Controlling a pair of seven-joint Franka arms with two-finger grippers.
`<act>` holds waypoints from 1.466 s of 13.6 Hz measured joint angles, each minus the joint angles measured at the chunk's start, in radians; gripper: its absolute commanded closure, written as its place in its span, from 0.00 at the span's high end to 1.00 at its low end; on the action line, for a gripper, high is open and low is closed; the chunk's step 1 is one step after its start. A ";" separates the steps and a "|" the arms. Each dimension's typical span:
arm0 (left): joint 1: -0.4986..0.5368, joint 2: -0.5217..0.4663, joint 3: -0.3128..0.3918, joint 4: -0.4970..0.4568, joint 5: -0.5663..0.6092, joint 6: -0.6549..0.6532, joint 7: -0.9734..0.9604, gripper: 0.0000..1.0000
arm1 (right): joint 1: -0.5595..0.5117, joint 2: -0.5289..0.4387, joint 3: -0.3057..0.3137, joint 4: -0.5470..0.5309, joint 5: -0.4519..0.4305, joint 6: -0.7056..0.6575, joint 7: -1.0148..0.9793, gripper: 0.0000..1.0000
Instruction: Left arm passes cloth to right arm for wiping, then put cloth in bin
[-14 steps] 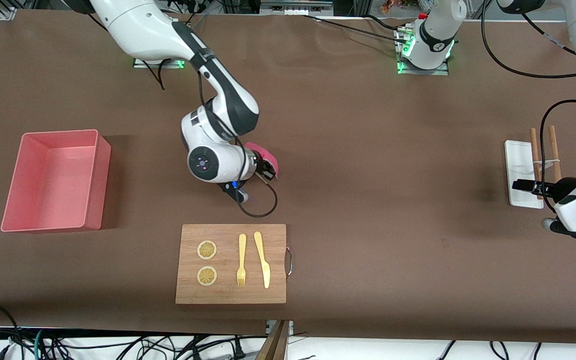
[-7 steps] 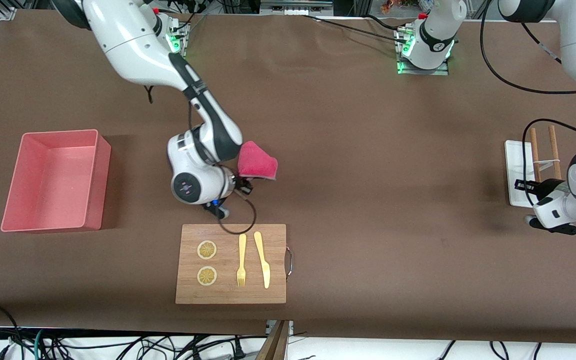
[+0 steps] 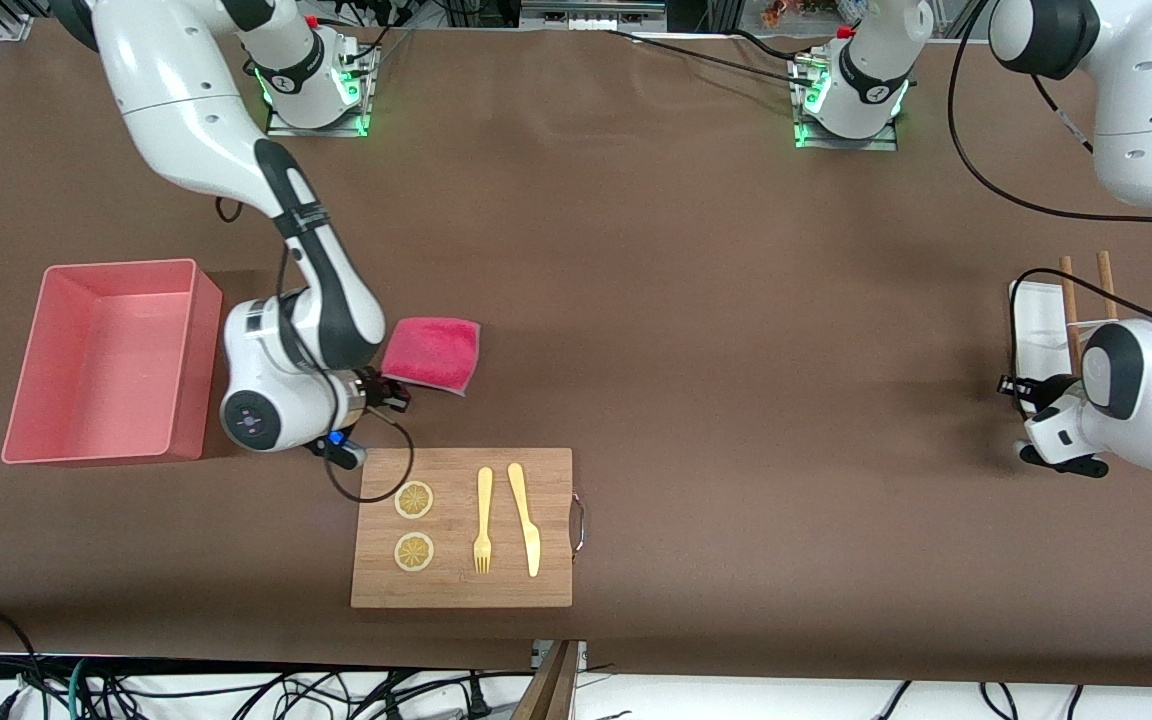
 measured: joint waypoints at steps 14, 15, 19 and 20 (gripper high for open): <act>0.009 0.055 0.003 0.001 0.095 0.096 0.051 0.00 | 0.105 -0.035 -0.032 -0.001 -0.103 0.006 0.071 0.00; 0.016 0.055 0.003 0.001 0.095 0.098 0.062 0.00 | 0.145 -0.023 -0.027 -0.001 -0.084 0.044 0.133 0.00; 0.055 0.055 0.001 0.002 0.095 0.100 0.098 0.00 | 0.265 0.012 -0.020 -0.001 0.009 0.196 0.316 0.00; 0.060 0.055 0.000 0.002 0.095 0.100 0.100 0.00 | 0.287 0.012 -0.017 -0.001 0.025 0.222 0.358 0.00</act>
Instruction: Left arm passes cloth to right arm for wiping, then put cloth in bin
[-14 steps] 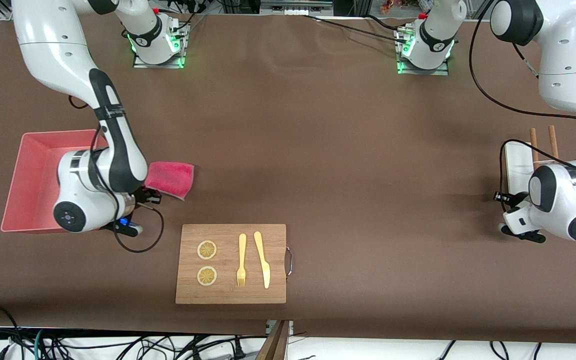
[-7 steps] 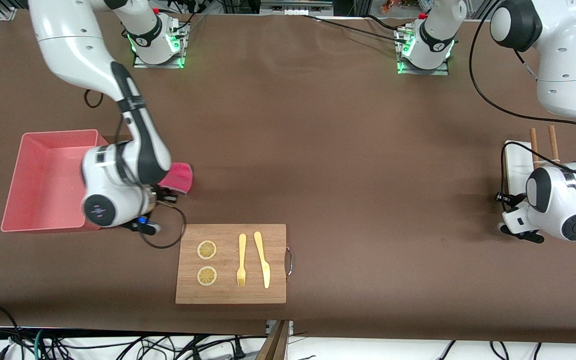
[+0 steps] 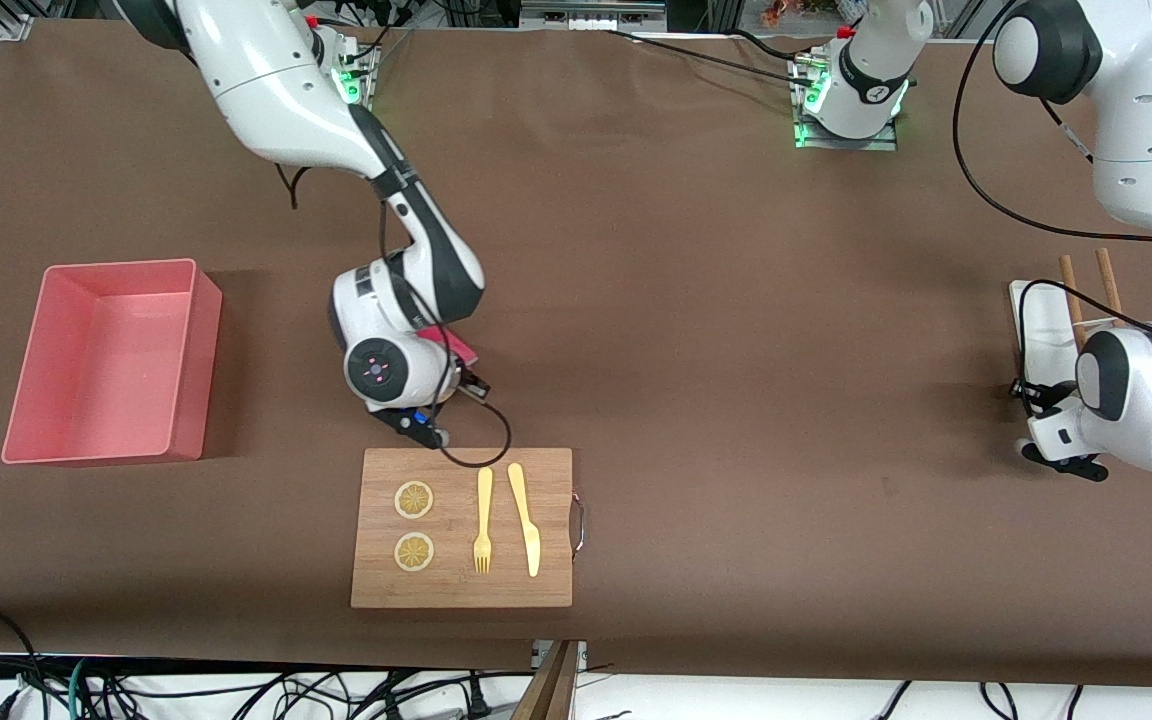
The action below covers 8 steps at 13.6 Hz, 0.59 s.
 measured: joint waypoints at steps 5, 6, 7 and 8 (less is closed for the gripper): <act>0.003 0.000 -0.001 0.000 0.000 0.000 0.003 0.00 | 0.077 -0.001 0.048 0.017 0.038 0.125 0.229 0.00; 0.004 0.000 -0.002 0.000 0.000 0.000 0.003 0.00 | 0.081 -0.001 0.059 0.020 0.038 0.141 0.255 0.00; 0.004 0.000 -0.002 0.001 0.000 0.000 0.003 0.00 | 0.082 -0.001 0.062 0.022 0.038 0.146 0.263 0.00; 0.004 0.000 -0.002 0.001 0.000 0.000 0.003 0.00 | 0.078 -0.001 0.060 0.022 0.037 0.143 0.259 0.00</act>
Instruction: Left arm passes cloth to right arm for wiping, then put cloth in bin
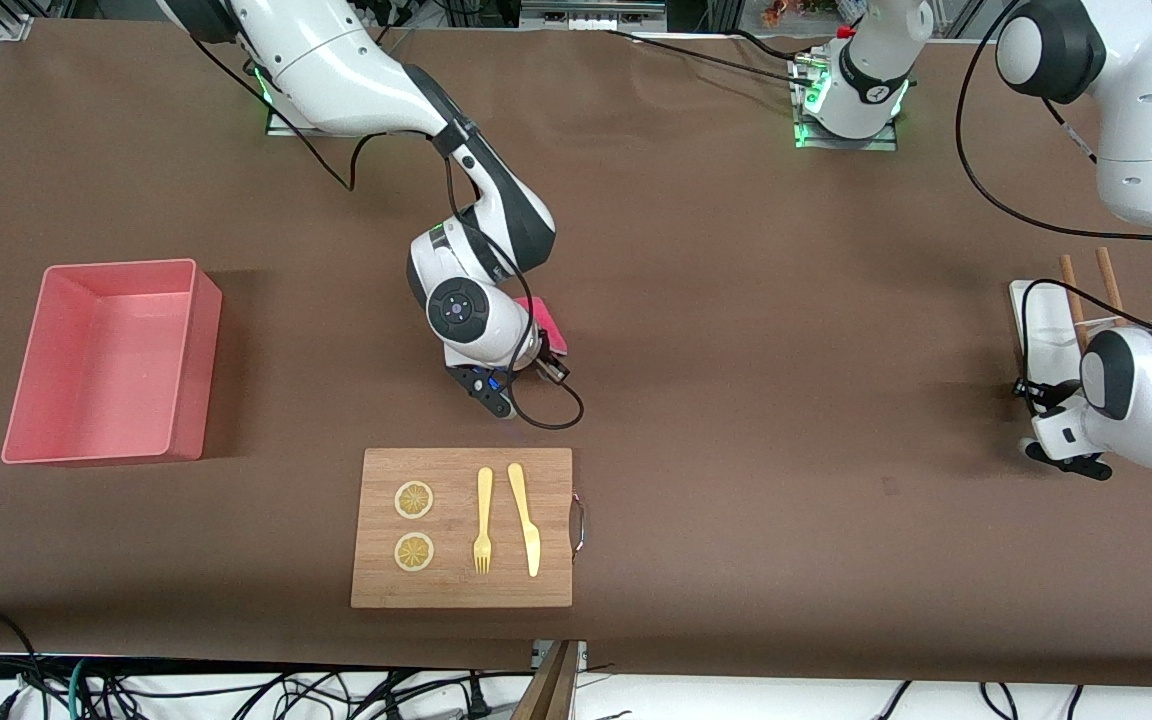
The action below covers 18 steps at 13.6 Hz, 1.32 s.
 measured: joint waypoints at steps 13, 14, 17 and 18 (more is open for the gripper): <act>0.009 0.001 0.001 0.007 0.000 0.006 0.004 0.94 | -0.188 -0.070 -0.322 0.008 -0.010 -0.437 -0.802 0.00; 0.005 0.001 -0.002 0.020 0.000 0.006 0.005 1.00 | -0.188 -0.101 -0.354 0.013 -0.010 -0.492 -0.844 0.00; -0.031 0.000 -0.048 0.087 0.000 -0.066 0.007 1.00 | -0.186 -0.211 -0.435 0.024 -0.010 -0.663 -0.947 0.00; -0.065 -0.001 -0.059 0.134 0.000 -0.138 0.003 1.00 | -0.185 -0.242 -0.471 0.024 -0.014 -0.720 -0.990 0.00</act>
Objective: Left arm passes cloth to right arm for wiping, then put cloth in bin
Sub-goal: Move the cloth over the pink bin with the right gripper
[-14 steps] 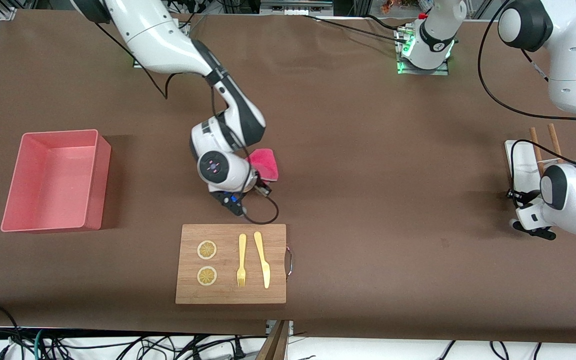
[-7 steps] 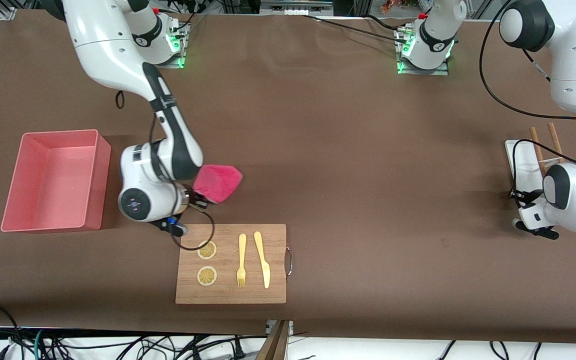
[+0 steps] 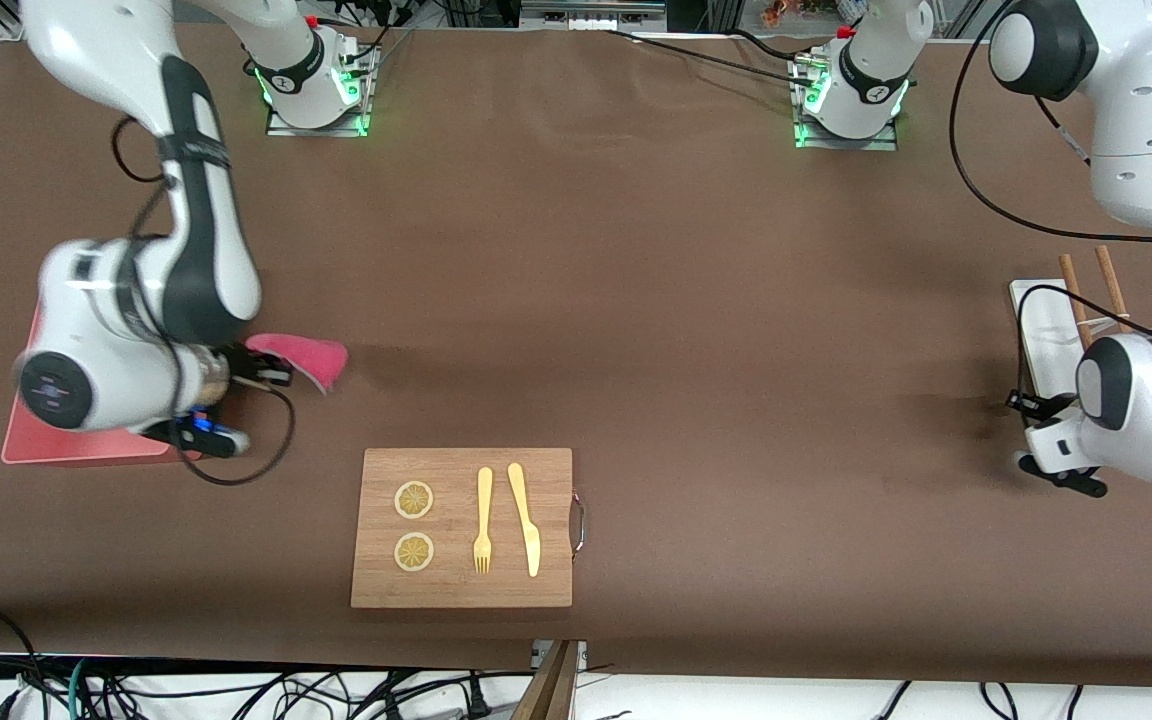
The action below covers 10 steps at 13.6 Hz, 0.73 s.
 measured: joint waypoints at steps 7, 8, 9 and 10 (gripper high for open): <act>-0.190 -0.180 -0.023 0.262 -0.079 -0.335 -0.172 1.00 | -0.015 -0.040 -0.266 -0.020 -0.138 -0.122 -0.467 0.00; -0.234 -0.252 -0.025 0.263 -0.084 -0.402 -0.246 1.00 | -0.031 -0.037 -0.275 -0.025 -0.156 -0.120 -0.512 0.00; -0.281 -0.324 -0.026 0.261 -0.085 -0.466 -0.311 1.00 | -0.051 -0.031 -0.277 -0.028 -0.165 -0.114 -0.547 0.00; -0.328 -0.400 -0.025 0.255 -0.085 -0.520 -0.369 1.00 | -0.071 -0.020 -0.278 -0.032 -0.168 -0.096 -0.584 0.00</act>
